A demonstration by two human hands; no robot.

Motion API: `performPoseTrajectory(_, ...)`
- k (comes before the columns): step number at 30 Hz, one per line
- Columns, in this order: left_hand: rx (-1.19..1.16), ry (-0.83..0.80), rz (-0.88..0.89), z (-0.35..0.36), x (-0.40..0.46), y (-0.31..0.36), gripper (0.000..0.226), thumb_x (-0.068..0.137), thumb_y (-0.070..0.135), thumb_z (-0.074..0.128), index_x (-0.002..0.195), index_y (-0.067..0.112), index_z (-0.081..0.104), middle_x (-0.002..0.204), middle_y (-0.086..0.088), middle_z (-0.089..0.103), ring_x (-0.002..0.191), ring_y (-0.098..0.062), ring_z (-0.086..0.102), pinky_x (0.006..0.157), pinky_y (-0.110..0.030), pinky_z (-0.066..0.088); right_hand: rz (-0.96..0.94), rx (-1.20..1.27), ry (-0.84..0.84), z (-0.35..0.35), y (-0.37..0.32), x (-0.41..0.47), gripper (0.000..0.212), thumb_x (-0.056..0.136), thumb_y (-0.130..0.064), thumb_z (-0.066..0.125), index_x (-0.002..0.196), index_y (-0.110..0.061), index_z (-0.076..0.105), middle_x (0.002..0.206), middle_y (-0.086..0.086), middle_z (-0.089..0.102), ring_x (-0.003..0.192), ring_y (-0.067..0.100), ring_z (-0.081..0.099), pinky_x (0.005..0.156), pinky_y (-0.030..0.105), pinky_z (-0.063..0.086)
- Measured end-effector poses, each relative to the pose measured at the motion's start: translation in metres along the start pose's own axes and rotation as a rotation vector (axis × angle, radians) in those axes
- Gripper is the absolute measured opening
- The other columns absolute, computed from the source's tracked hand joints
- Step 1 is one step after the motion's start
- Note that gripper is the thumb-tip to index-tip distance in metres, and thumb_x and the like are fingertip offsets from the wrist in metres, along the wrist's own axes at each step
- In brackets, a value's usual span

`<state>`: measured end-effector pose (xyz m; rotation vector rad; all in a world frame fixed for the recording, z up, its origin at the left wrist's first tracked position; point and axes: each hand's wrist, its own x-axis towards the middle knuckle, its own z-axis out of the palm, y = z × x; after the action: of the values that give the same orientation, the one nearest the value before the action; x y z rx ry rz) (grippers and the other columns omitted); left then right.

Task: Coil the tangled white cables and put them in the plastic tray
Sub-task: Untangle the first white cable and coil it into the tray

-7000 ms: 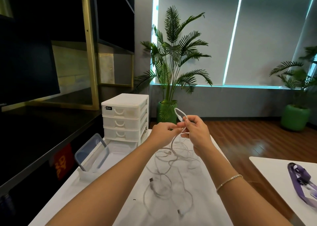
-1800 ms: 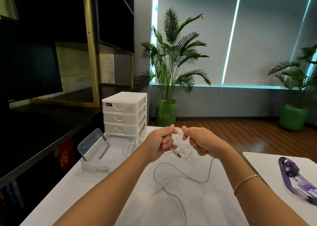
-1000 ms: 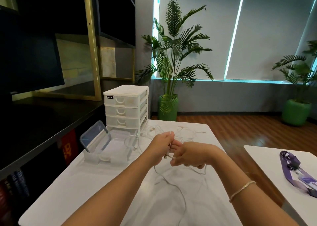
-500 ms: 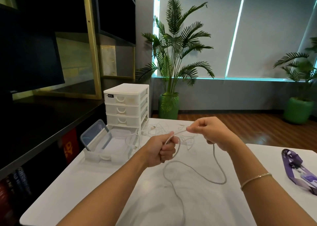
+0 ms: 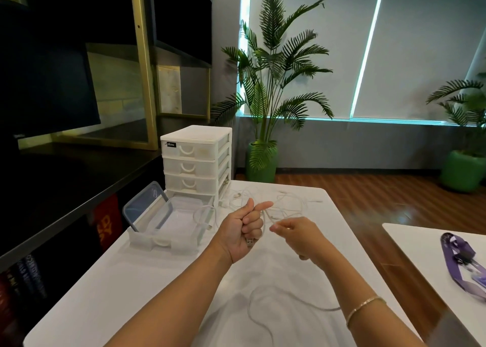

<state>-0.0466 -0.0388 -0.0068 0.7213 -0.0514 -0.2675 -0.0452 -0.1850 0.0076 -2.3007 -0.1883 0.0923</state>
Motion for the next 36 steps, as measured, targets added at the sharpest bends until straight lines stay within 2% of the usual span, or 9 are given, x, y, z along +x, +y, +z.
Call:
performPoseTrajectory(2, 0.026, 0.039, 0.02, -0.003, 0.005, -0.001, 0.038, 0.101, 0.025, 0.033, 0.111, -0.004, 0.055, 0.041, 0.007, 0.031, 0.03, -0.006, 0.027, 0.031, -0.012, 0.022, -0.008, -0.039, -0.083, 0.007, 0.002, 0.002, 0.024, 0.094, -0.032, 0.05, 0.101, -0.017, 0.067, 0.054, -0.006, 0.038, 0.04, 0.013, 0.031, 0.035, 0.019, 0.027)
performPoseTrajectory(6, 0.097, 0.119, 0.04, -0.008, 0.016, -0.007, 0.034, 0.1, 0.023, 0.037, 0.115, -0.002, 0.054, 0.043, 0.006, 0.031, 0.033, -0.007, 0.027, 0.033, -0.013, 0.024, 0.014, -0.215, -0.23, 0.016, 0.001, 0.007, 0.04, 0.096, -0.028, 0.046, 0.136, -0.031, 0.044, 0.068, -0.008, 0.037, 0.048, 0.011, 0.036, 0.038, 0.02, 0.032)
performPoseTrajectory(8, 0.186, 0.138, 0.047, -0.011, 0.019, -0.01, 0.03, 0.1, 0.024, 0.038, 0.111, 0.002, 0.056, 0.045, 0.006, 0.031, 0.035, -0.007, 0.027, 0.036, -0.014, 0.024, -0.006, -0.303, -0.295, 0.017, 0.0, 0.006, 0.043, 0.095, -0.03, 0.048, 0.137, -0.03, 0.043, 0.07, -0.006, 0.042, 0.05, 0.01, 0.038, 0.041, 0.02, 0.036)
performPoseTrajectory(14, 0.765, 0.204, 0.1, -0.012, 0.023, -0.012, 0.03, 0.099, 0.029, 0.041, 0.09, 0.007, 0.061, 0.057, 0.002, 0.055, 0.052, -0.01, 0.048, 0.055, -0.02, 0.042, -0.132, -0.327, -0.317, 0.011, -0.001, 0.007, 0.02, 0.083, -0.031, 0.065, 0.099, -0.02, 0.072, 0.096, 0.003, 0.069, 0.066, 0.008, 0.052, 0.057, 0.019, 0.042)
performPoseTrajectory(18, 1.009, 0.169, 0.099, -0.02, 0.024, -0.017, 0.031, 0.099, 0.034, 0.038, 0.087, 0.018, 0.063, 0.069, -0.001, 0.061, 0.069, -0.016, 0.056, 0.077, -0.035, 0.046, -0.161, -0.159, -0.163, 0.002, -0.001, 0.012, 0.011, 0.079, -0.026, 0.07, 0.083, -0.017, 0.075, 0.076, -0.002, 0.068, 0.067, 0.008, 0.054, 0.066, 0.024, 0.045)
performPoseTrajectory(21, 1.006, 0.092, 0.074, -0.023, 0.022, -0.021, 0.032, 0.1, 0.029, 0.035, 0.089, 0.026, 0.065, 0.069, 0.0, 0.065, 0.063, -0.012, 0.059, 0.069, -0.028, 0.048, -0.155, -0.035, -0.096, -0.002, 0.001, 0.013, 0.008, 0.077, -0.021, 0.07, 0.071, -0.019, 0.074, 0.071, -0.005, 0.068, 0.069, 0.009, 0.057, 0.066, 0.025, 0.046)
performPoseTrajectory(26, 0.866, 0.003, 0.0, -0.021, 0.023, -0.026, 0.04, 0.103, 0.024, 0.029, 0.069, 0.015, 0.05, 0.046, 0.006, 0.042, 0.044, -0.007, 0.034, 0.051, -0.02, 0.031, -0.104, 0.203, 0.089, 0.002, 0.016, 0.018, 0.008, 0.074, -0.021, 0.075, 0.068, -0.019, 0.07, 0.076, 0.0, 0.07, 0.077, 0.016, 0.065, 0.068, 0.029, 0.051)
performPoseTrajectory(30, 0.701, -0.044, -0.063, -0.023, 0.031, -0.028, 0.047, 0.103, 0.031, 0.024, 0.073, 0.01, 0.053, 0.045, 0.006, 0.032, 0.042, -0.007, 0.026, 0.044, -0.019, 0.024, -0.075, 0.382, 0.153, 0.008, 0.025, 0.025, 0.007, 0.071, -0.018, 0.077, 0.069, -0.015, 0.071, 0.067, 0.003, 0.068, 0.057, 0.009, 0.056, 0.047, 0.018, 0.039)
performPoseTrajectory(36, 0.611, -0.05, -0.097, -0.026, 0.04, -0.024, 0.051, 0.102, 0.035, 0.024, 0.059, 0.015, 0.041, 0.04, 0.008, 0.027, 0.037, -0.007, 0.021, 0.039, -0.018, 0.019, -0.071, 0.517, 0.175, 0.013, 0.028, 0.038, 0.006, 0.075, -0.016, 0.075, 0.07, -0.015, 0.072, 0.051, -0.009, 0.058, 0.038, 0.002, 0.041, 0.039, 0.012, 0.031)
